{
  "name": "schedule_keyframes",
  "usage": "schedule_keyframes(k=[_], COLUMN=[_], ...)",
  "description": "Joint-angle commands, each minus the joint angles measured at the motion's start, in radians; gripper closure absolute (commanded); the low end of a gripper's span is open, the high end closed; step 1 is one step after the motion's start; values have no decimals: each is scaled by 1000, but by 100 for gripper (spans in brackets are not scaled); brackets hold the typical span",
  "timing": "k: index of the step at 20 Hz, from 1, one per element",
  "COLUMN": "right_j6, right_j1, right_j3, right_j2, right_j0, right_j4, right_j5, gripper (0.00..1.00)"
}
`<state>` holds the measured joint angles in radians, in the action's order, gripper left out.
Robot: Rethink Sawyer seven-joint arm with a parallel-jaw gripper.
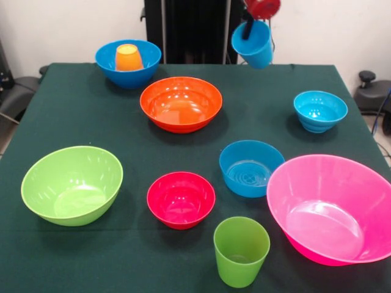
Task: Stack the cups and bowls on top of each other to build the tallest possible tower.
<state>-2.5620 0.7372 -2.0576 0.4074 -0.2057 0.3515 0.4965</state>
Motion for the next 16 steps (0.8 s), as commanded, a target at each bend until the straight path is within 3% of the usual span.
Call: schedule_keyframes(k=[1,16], right_j6=[120,66], right_j1=[35,32], right_j3=[-142,-170], right_j2=[-132,-173], right_j0=[78,173], right_j4=[-147,-311], right_j5=[-62,-148], gripper=[100,100])
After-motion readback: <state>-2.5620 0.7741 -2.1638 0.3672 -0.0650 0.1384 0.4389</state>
